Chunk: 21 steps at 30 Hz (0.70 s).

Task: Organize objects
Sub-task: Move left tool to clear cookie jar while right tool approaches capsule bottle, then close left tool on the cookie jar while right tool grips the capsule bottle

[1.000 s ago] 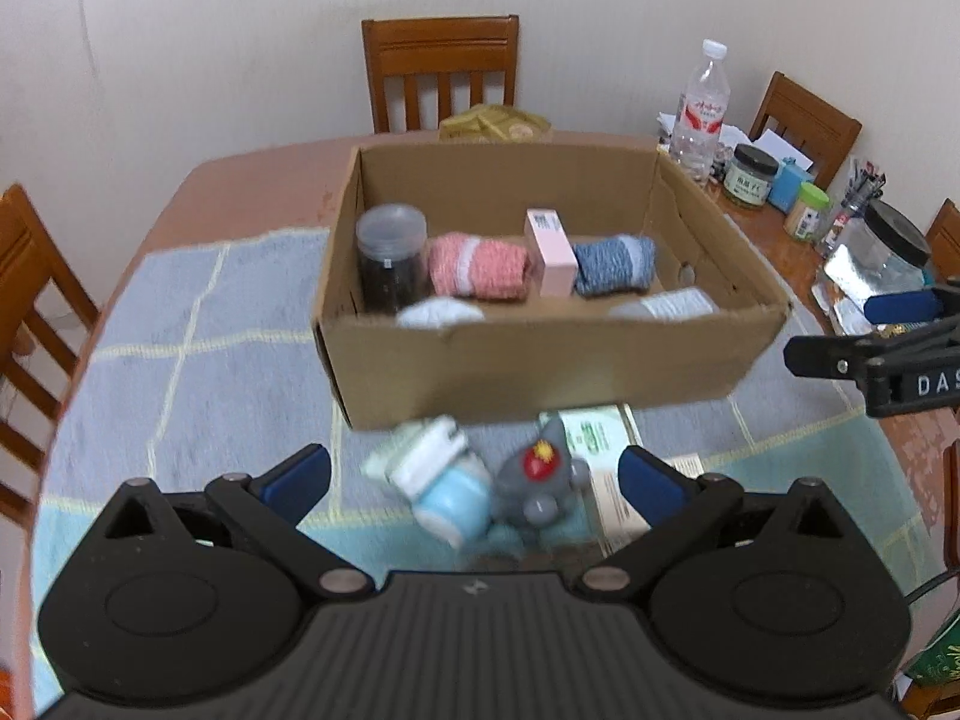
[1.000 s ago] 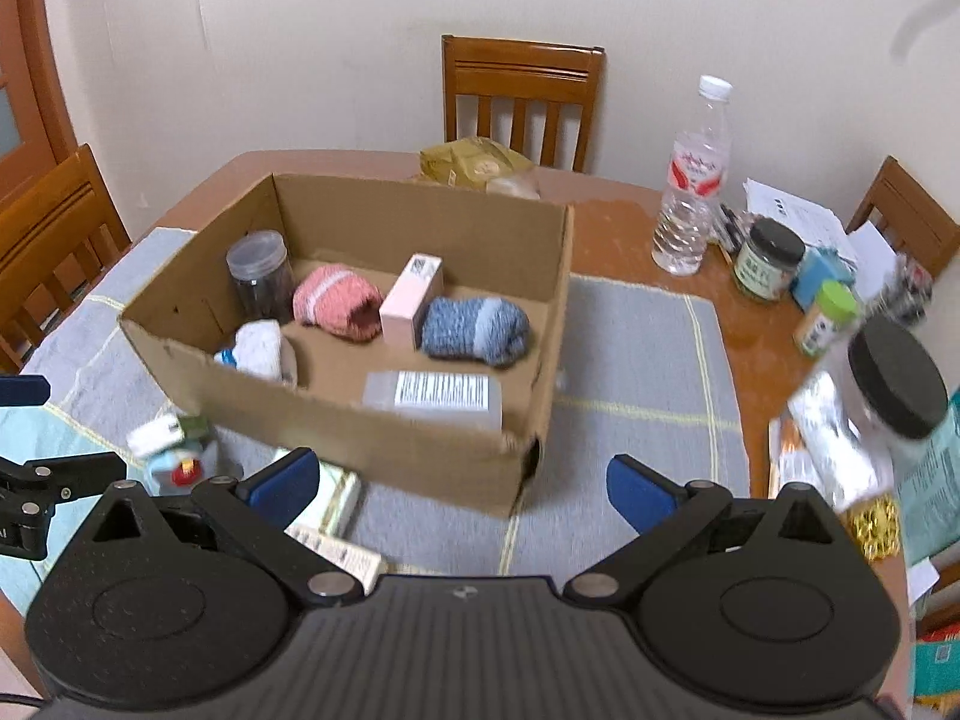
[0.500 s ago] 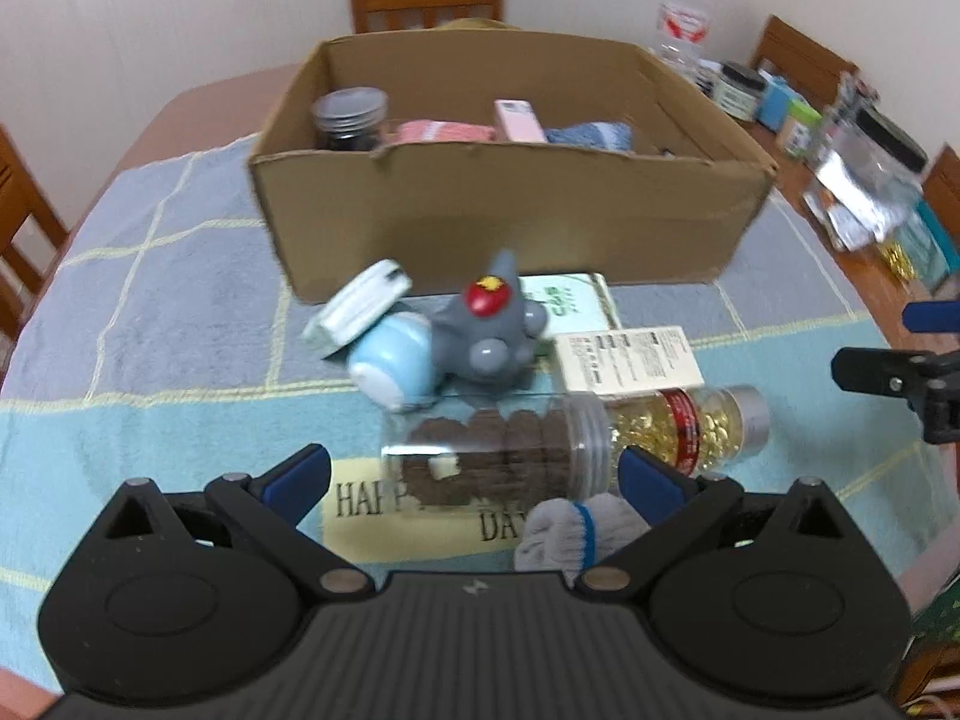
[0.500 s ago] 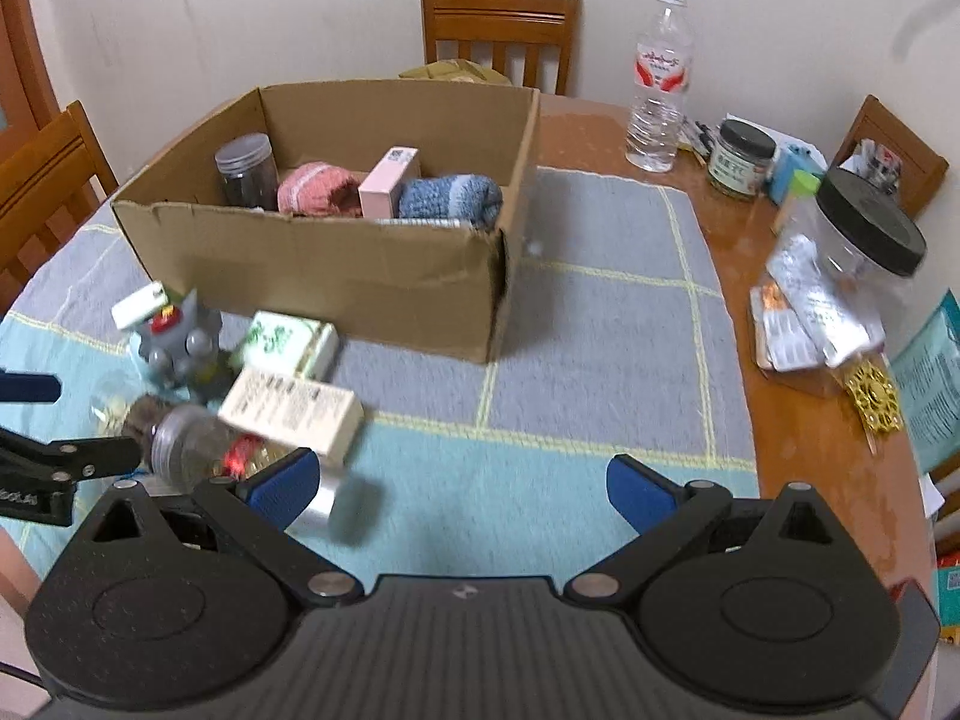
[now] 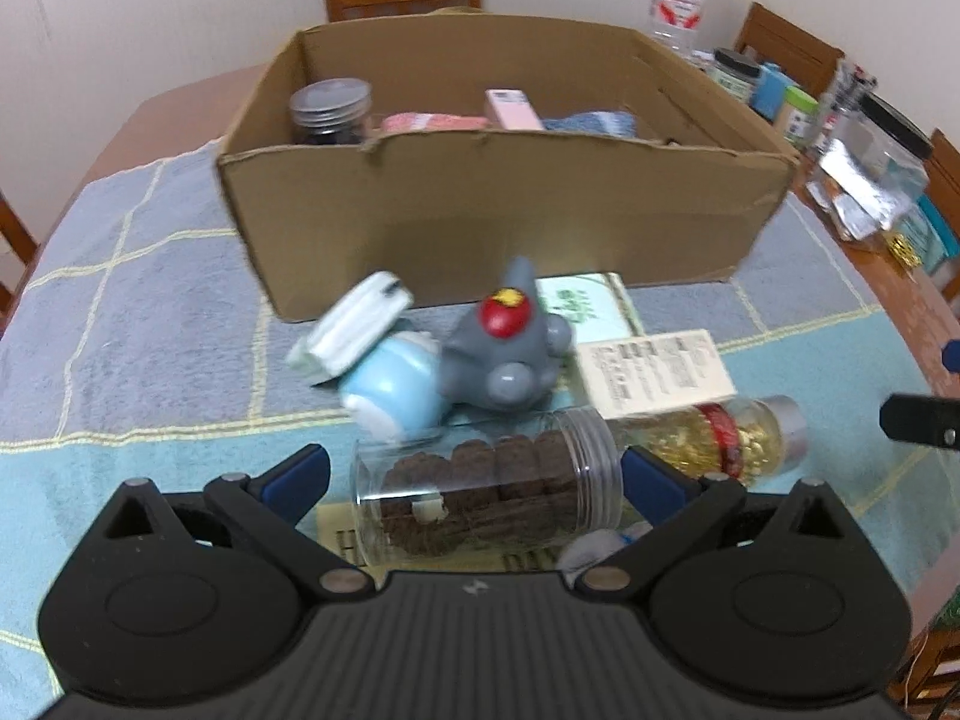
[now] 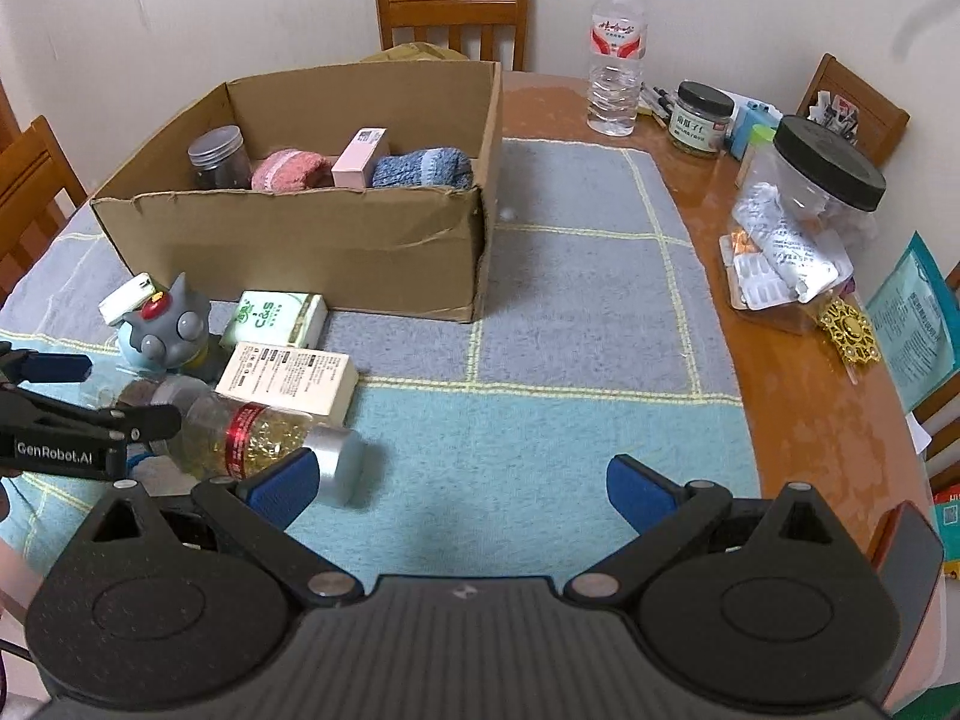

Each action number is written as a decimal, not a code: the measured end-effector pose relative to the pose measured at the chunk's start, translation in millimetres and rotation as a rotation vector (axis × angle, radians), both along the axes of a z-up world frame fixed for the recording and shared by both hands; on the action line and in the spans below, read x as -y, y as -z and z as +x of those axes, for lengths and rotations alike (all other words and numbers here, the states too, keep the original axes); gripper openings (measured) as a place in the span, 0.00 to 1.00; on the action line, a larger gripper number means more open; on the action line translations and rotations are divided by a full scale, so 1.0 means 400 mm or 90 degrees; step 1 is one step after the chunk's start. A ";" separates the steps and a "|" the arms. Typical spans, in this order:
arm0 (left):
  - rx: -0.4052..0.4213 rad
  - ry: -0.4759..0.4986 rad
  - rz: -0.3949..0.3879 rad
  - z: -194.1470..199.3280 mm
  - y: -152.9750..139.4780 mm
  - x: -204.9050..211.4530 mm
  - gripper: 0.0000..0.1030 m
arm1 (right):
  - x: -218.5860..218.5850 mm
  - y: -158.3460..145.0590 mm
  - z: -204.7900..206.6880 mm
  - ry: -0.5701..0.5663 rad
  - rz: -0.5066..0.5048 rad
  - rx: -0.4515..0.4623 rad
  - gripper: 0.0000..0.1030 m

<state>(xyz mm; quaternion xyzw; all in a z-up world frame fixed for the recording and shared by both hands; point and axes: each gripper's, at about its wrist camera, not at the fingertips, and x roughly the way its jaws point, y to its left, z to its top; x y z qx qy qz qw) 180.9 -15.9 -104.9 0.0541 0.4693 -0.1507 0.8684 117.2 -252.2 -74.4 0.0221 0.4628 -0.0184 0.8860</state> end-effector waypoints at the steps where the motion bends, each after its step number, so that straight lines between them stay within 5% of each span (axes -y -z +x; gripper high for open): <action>1: -0.004 -0.004 -0.003 0.003 0.001 -0.009 0.99 | -0.006 0.001 0.003 0.001 -0.001 -0.003 1.00; 13: -0.026 -0.025 0.010 0.018 0.010 -0.112 0.99 | -0.099 0.024 0.063 -0.028 0.039 -0.026 1.00; 21: -0.037 -0.027 0.007 0.043 0.015 -0.168 0.99 | -0.123 0.083 0.111 0.005 0.137 -0.079 1.00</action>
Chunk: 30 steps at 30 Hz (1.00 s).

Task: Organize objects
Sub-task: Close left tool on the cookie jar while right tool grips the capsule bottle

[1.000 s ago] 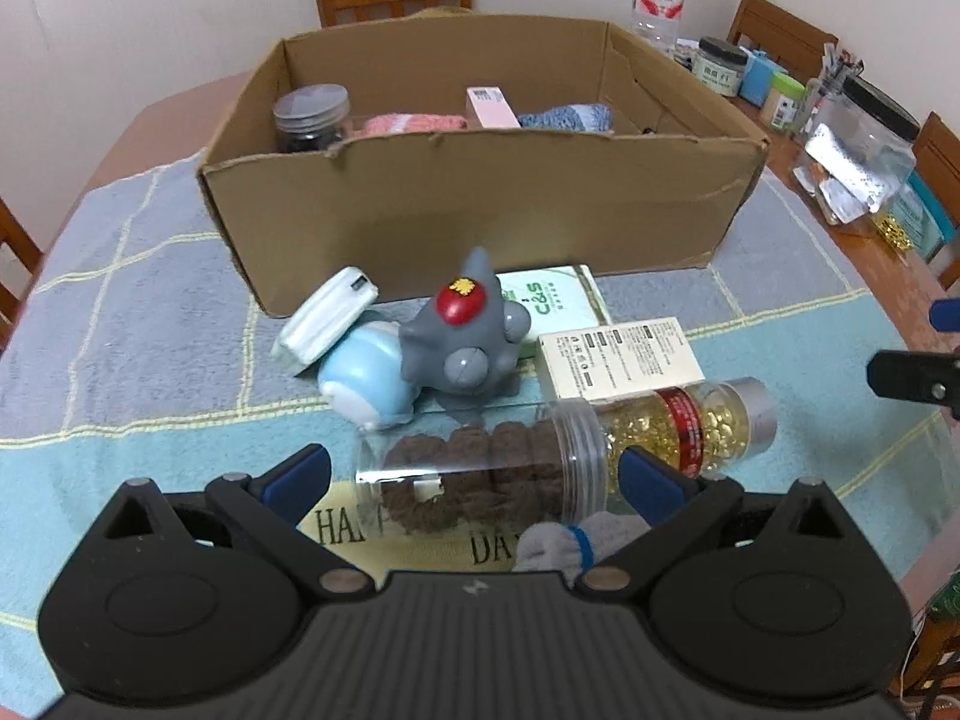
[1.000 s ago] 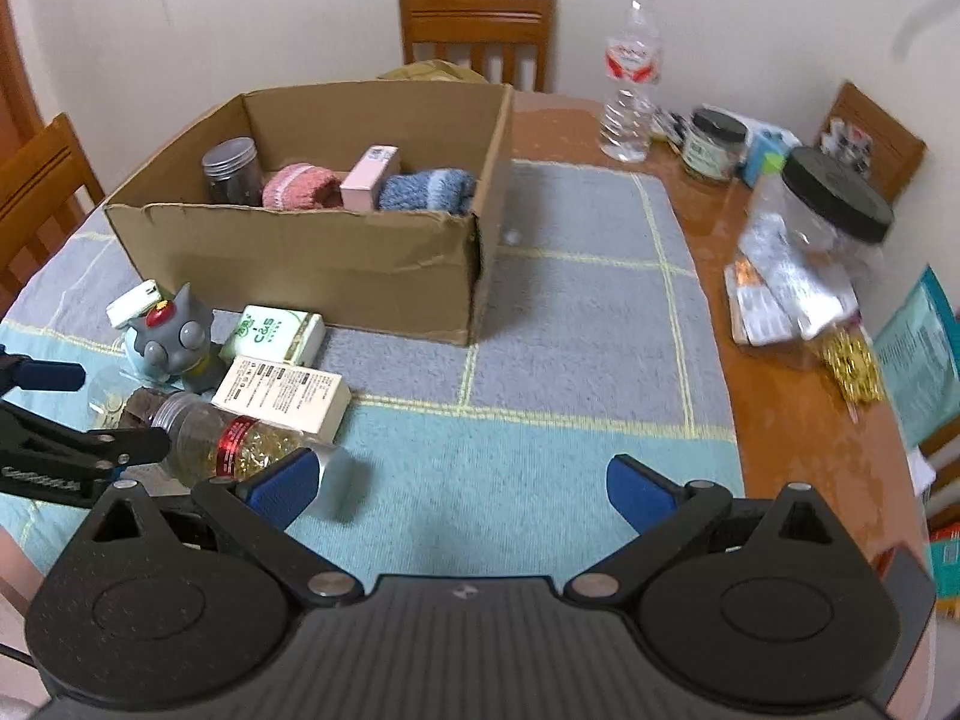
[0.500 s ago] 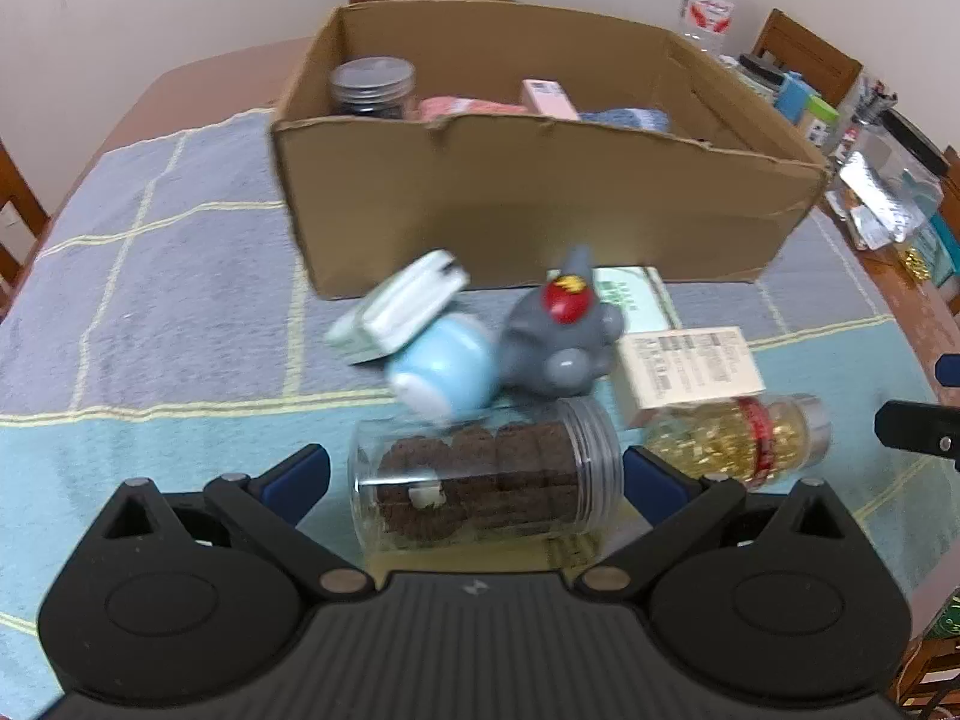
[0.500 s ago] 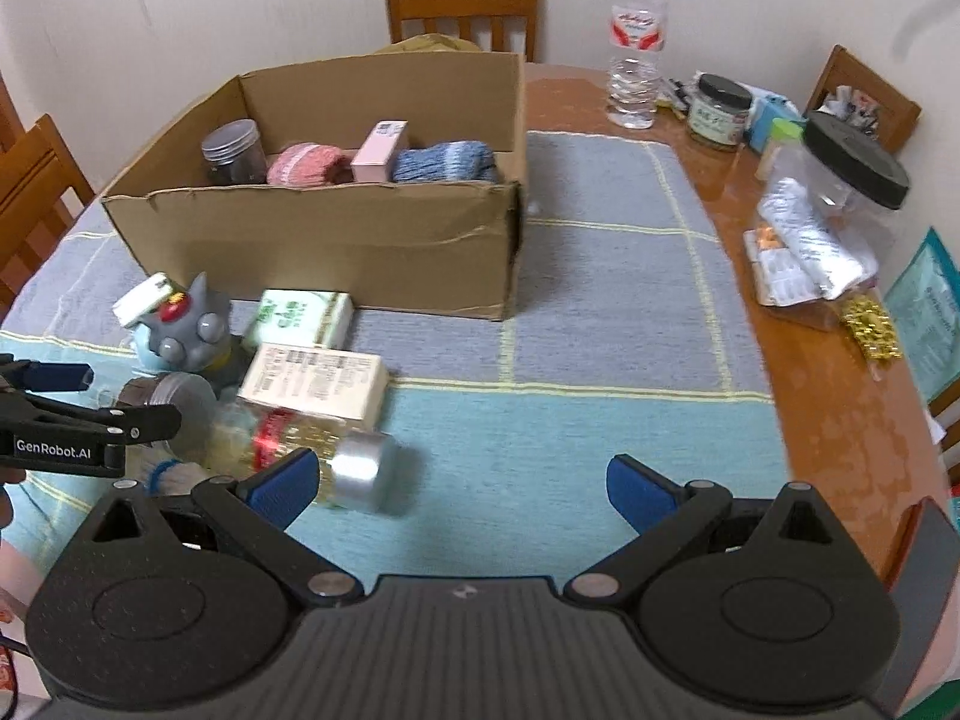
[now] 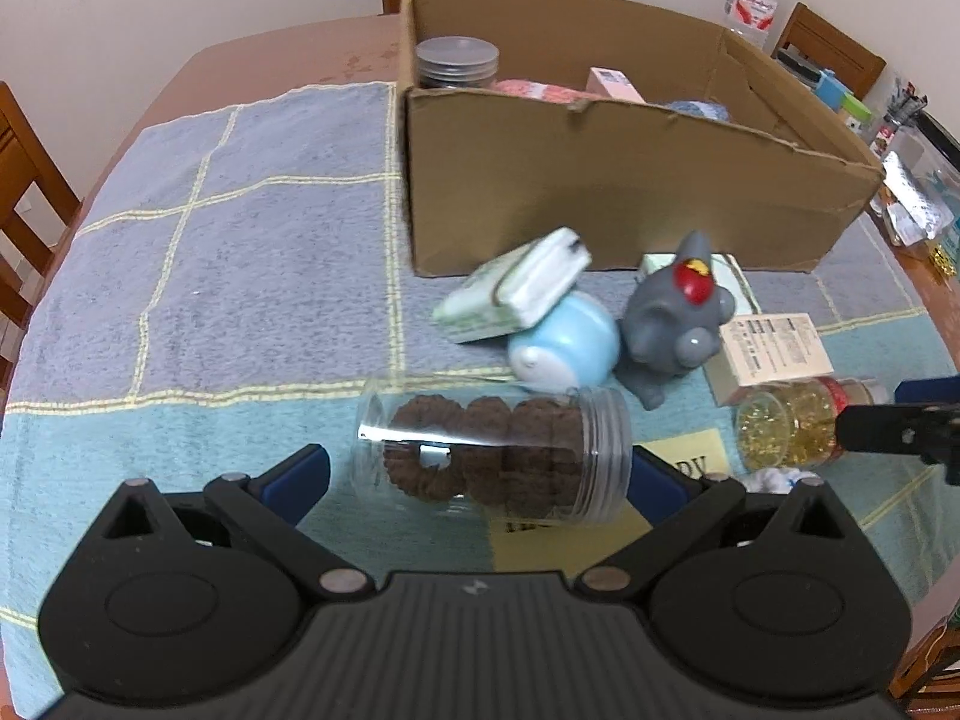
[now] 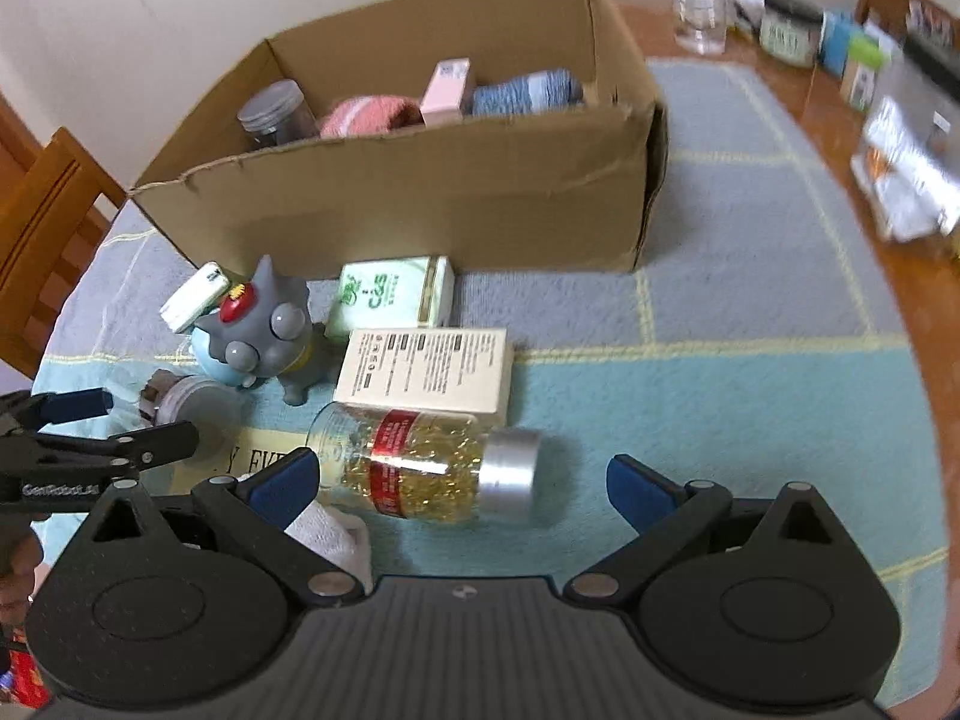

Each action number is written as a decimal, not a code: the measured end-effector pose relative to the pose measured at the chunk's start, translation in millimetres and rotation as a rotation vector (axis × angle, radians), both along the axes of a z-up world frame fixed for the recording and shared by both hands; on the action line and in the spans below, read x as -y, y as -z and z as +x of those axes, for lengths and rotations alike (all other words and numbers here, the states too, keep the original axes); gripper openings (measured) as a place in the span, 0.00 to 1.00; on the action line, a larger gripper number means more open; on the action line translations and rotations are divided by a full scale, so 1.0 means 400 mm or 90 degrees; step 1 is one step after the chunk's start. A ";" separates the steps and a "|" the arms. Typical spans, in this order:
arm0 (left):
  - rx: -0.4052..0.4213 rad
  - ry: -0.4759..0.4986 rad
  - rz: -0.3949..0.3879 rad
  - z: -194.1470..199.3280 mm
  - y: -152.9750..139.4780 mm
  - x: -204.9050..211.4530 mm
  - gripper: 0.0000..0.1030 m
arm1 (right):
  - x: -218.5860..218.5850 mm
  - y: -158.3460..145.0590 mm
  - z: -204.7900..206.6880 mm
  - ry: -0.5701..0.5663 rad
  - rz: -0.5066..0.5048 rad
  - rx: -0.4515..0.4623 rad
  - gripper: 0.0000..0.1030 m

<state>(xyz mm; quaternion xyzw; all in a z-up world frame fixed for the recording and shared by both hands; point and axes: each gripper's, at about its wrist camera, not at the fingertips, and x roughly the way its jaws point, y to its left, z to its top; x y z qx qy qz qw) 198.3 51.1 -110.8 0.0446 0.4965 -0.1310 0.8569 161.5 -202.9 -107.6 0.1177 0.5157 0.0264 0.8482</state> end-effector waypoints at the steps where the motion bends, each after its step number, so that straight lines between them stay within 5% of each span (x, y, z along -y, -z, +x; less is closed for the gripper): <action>1: 0.000 0.001 -0.001 0.002 0.000 -0.004 0.99 | -0.004 0.006 0.004 0.004 0.009 -0.005 1.00; 6: -0.003 0.017 -0.008 0.011 -0.001 -0.020 0.99 | -0.034 0.018 0.027 0.006 0.026 -0.015 1.00; 14: -0.002 0.056 -0.015 0.021 0.000 -0.029 0.99 | -0.098 0.036 0.059 0.017 -0.084 -0.024 1.00; 30: 0.021 0.049 0.002 0.023 0.006 -0.026 0.99 | -0.026 0.053 0.028 0.065 -0.140 -0.038 1.00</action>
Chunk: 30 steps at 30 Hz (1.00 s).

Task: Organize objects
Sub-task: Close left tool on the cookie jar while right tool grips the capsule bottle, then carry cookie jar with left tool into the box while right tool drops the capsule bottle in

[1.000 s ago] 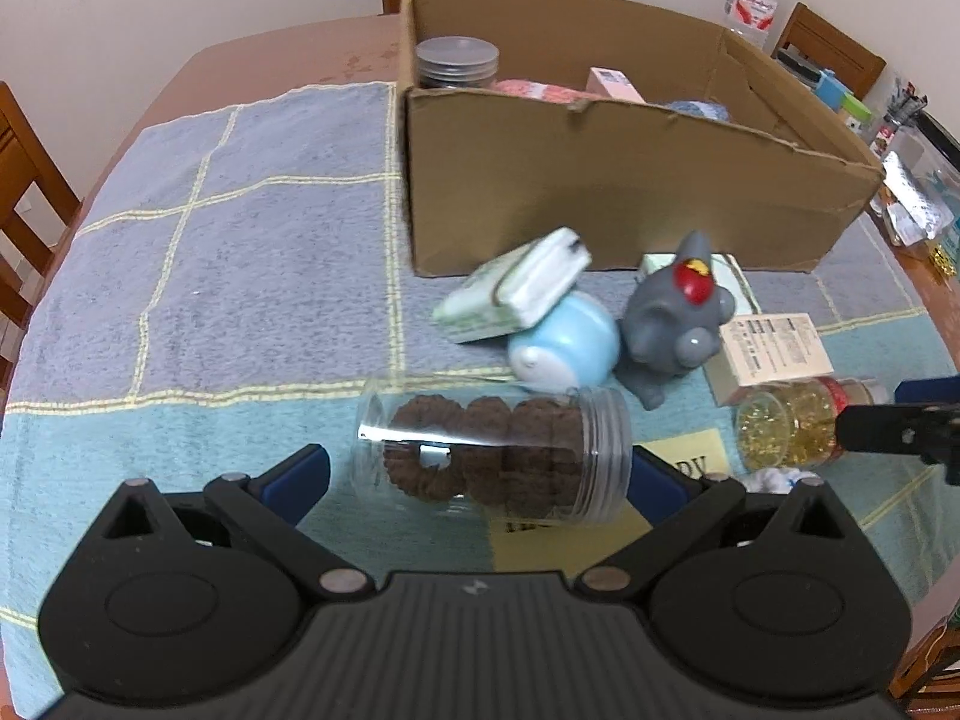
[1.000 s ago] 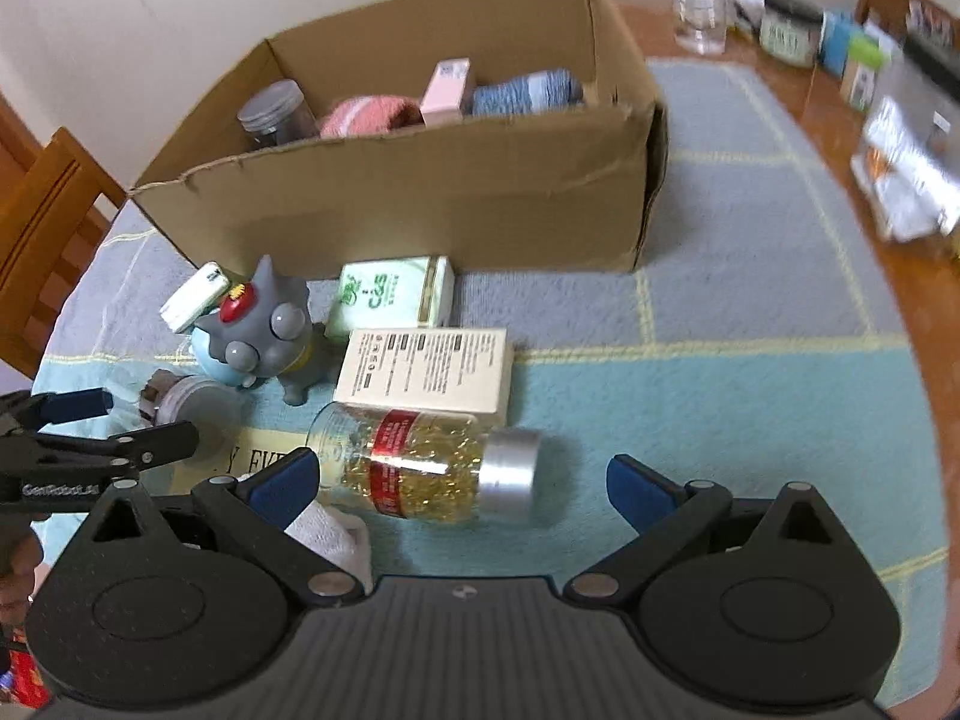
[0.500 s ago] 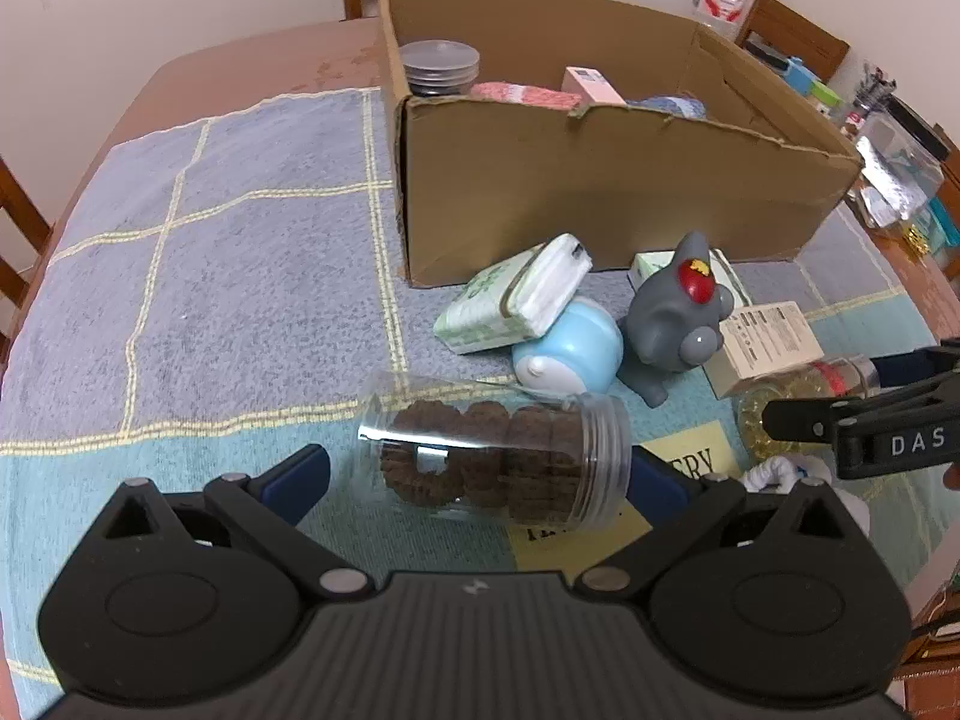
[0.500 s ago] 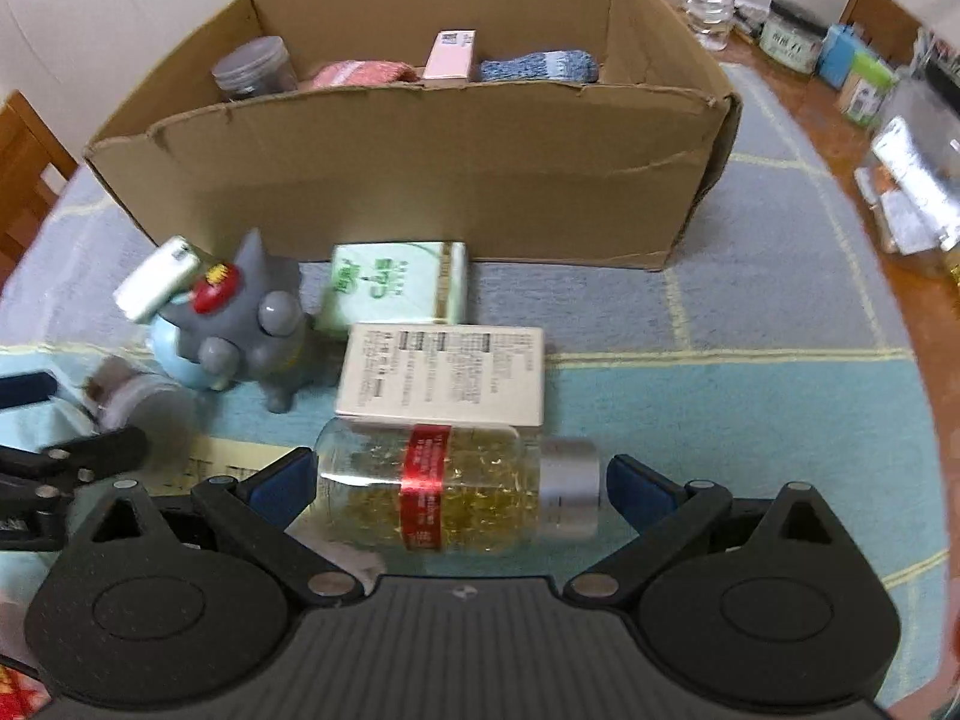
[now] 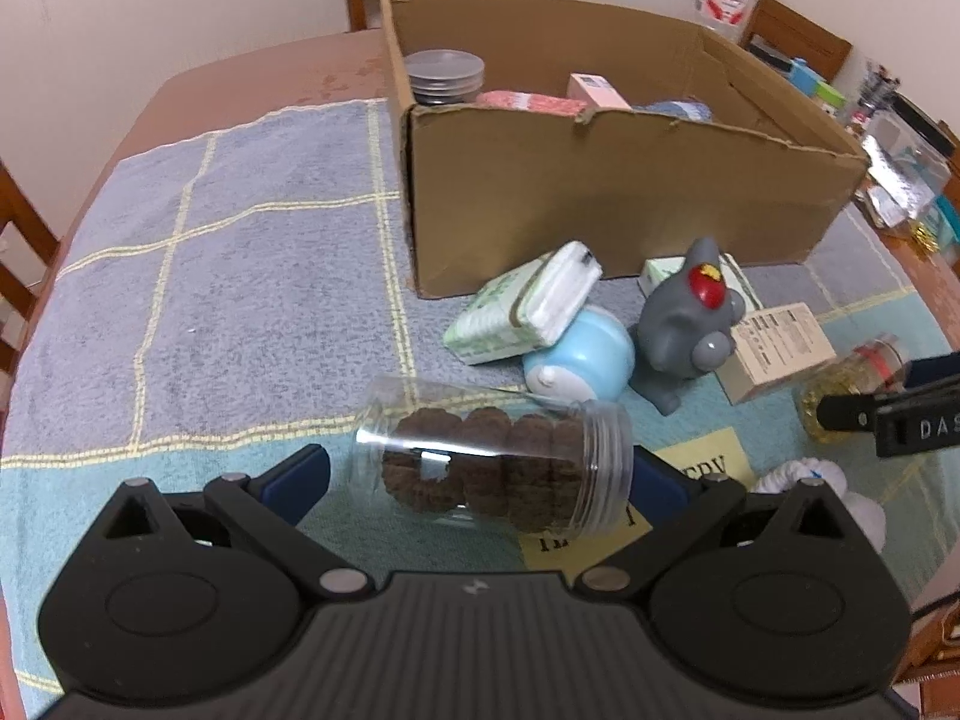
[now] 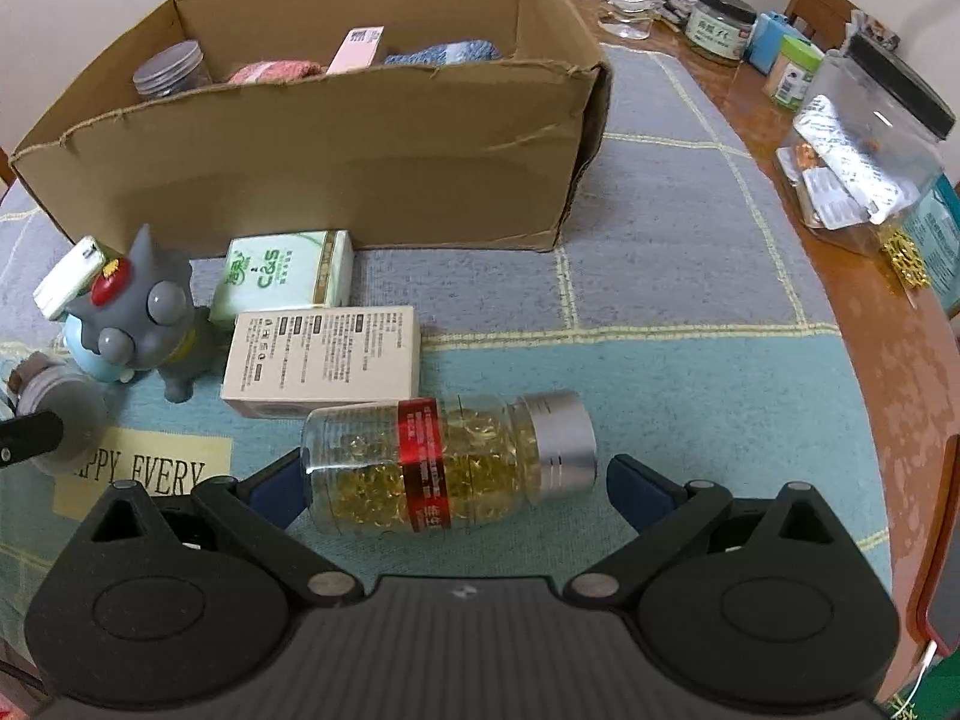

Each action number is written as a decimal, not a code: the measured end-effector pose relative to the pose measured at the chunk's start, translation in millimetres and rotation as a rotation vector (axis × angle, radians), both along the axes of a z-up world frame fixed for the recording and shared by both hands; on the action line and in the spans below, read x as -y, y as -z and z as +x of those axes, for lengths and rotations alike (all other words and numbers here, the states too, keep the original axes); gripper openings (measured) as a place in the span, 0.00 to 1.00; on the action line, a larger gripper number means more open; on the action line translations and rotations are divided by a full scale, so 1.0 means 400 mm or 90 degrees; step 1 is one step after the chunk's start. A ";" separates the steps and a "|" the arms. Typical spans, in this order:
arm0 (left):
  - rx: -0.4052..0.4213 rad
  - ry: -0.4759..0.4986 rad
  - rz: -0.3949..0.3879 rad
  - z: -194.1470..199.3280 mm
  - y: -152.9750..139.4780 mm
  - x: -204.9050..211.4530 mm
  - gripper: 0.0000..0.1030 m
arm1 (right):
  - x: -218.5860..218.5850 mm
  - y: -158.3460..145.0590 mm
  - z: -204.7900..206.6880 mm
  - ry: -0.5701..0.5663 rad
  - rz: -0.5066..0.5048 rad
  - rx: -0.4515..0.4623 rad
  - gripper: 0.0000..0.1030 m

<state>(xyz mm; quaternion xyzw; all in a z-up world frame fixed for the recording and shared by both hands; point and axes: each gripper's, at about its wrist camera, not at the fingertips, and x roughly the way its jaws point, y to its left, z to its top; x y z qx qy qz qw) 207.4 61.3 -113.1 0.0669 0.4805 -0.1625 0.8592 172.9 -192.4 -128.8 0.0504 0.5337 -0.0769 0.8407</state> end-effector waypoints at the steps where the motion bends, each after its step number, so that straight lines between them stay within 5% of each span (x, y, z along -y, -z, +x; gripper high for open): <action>1: 0.001 0.001 0.003 0.000 0.001 0.004 0.99 | -0.002 0.005 0.003 -0.005 -0.003 -0.002 1.00; 8: 0.019 0.026 0.048 0.011 0.003 0.036 0.98 | -0.009 0.025 0.016 -0.027 -0.011 -0.006 1.00; 30: -0.015 0.022 0.056 0.040 0.000 0.042 0.92 | -0.012 0.009 0.024 -0.104 -0.011 -0.018 0.93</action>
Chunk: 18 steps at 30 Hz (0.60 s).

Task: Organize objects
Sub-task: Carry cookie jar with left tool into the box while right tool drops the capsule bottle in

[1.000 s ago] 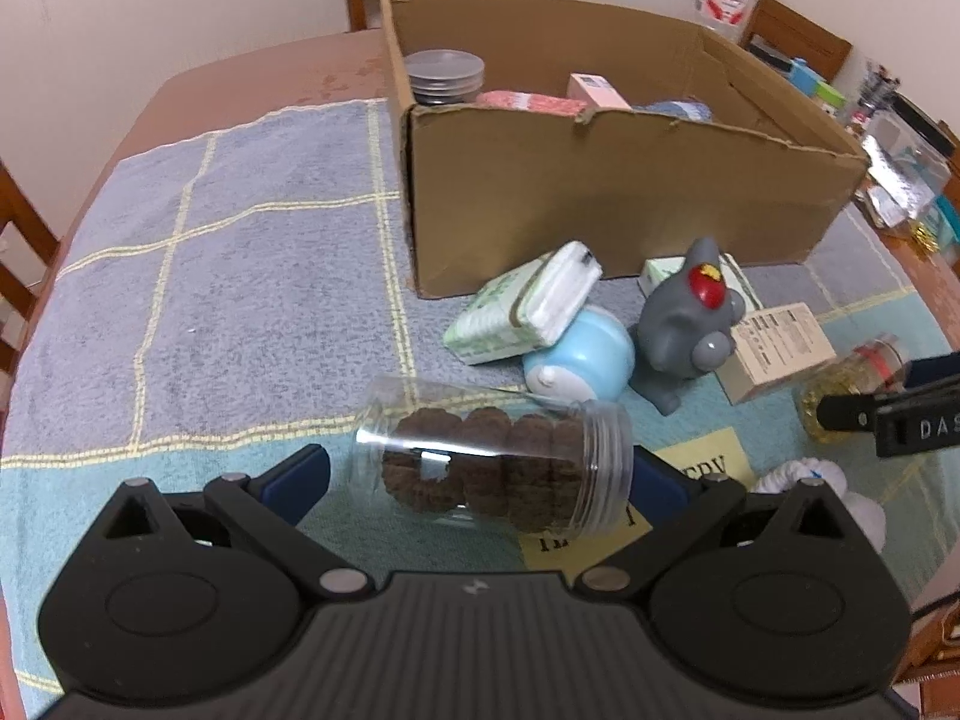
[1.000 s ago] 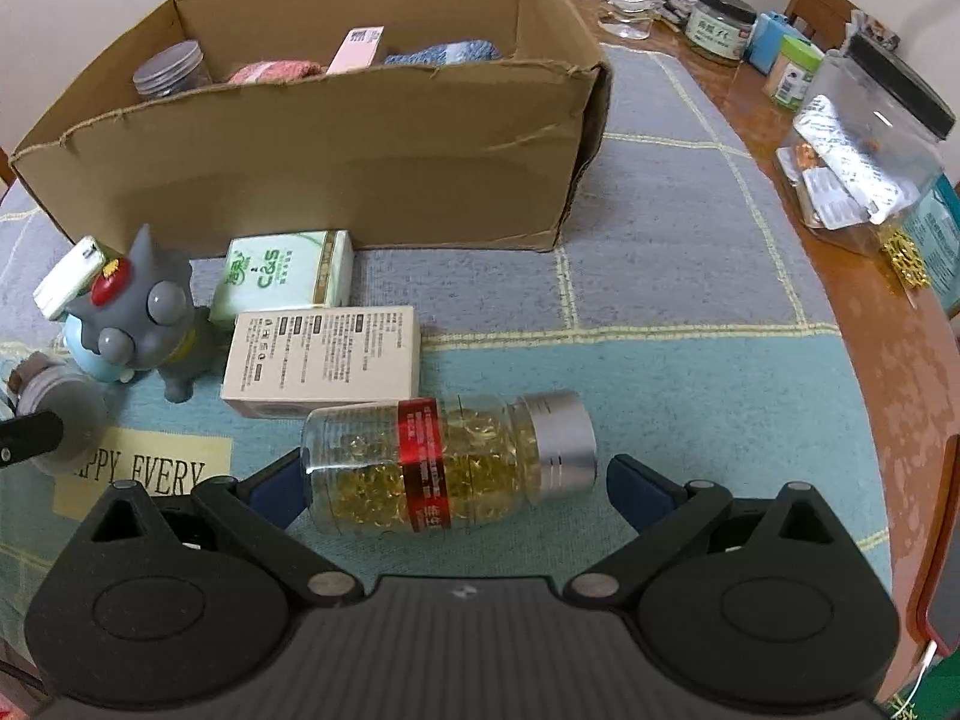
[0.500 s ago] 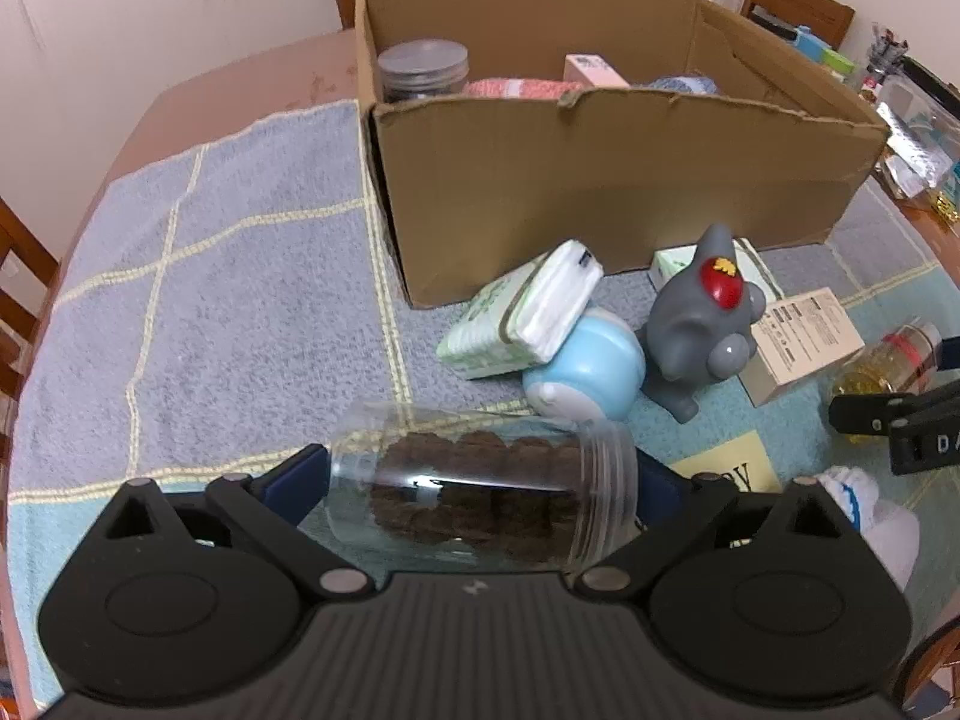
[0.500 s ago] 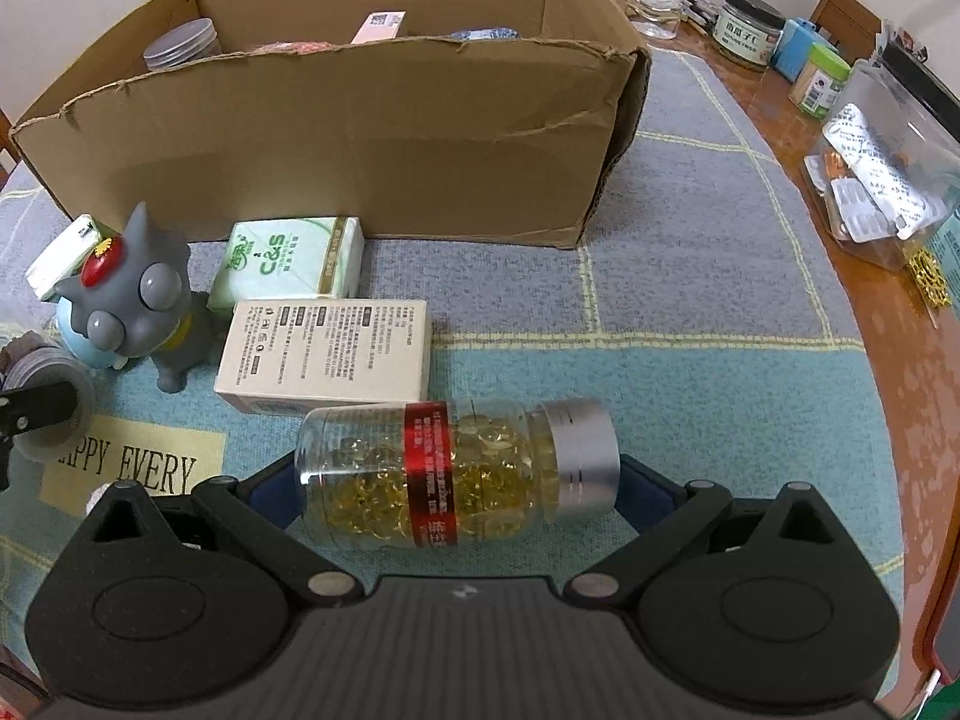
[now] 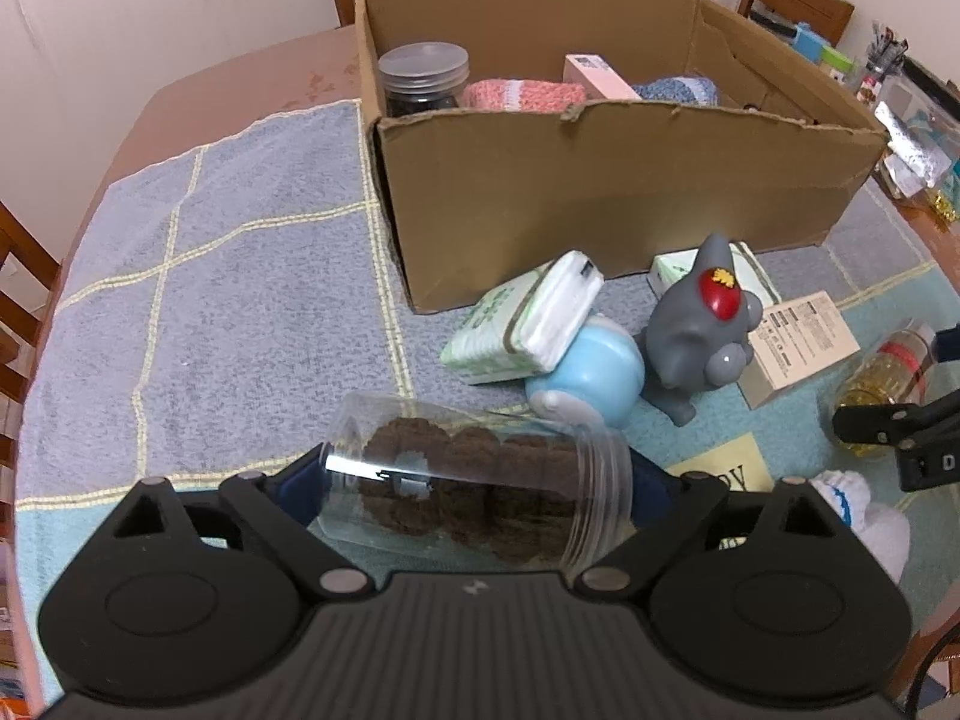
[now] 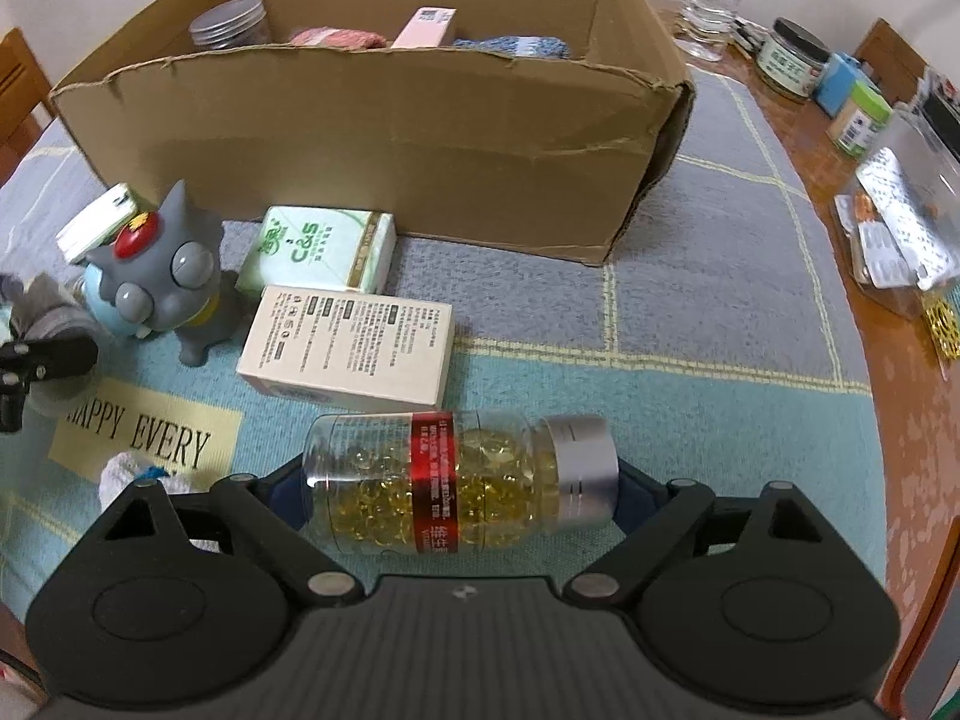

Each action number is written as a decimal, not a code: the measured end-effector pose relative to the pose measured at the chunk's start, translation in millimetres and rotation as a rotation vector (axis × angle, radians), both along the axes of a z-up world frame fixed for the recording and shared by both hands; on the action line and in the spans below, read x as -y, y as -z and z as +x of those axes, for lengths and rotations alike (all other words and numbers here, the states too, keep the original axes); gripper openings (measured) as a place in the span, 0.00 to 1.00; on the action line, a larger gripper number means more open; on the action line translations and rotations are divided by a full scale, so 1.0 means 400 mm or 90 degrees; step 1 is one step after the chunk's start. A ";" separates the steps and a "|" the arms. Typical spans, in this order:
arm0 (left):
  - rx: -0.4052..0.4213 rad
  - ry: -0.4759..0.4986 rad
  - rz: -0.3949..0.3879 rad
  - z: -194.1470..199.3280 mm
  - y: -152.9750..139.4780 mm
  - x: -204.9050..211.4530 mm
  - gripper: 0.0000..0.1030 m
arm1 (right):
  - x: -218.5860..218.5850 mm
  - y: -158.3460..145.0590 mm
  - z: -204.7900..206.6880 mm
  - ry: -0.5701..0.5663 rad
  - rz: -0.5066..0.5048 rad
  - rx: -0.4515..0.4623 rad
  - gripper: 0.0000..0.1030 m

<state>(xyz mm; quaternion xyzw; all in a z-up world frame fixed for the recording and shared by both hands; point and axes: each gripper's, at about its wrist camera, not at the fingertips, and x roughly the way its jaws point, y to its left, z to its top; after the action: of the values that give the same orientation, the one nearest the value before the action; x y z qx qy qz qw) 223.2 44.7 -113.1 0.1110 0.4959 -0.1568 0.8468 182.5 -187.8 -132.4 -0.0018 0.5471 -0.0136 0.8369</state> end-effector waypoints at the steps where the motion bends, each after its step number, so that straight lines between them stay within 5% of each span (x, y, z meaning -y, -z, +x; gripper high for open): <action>1: -0.006 -0.002 0.003 0.004 -0.005 -0.001 0.92 | 0.000 -0.003 0.002 -0.012 0.001 -0.005 0.93; 18: -0.025 0.047 -0.008 0.007 -0.170 -0.011 0.91 | 0.027 -0.128 -0.026 -0.135 0.020 -0.031 0.93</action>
<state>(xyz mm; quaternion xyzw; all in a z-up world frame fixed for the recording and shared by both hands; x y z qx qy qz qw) 226.1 49.3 -44.9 0.1210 0.5071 -0.1933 0.8312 172.1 -198.4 -81.1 -0.0470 0.5644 0.0838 0.8199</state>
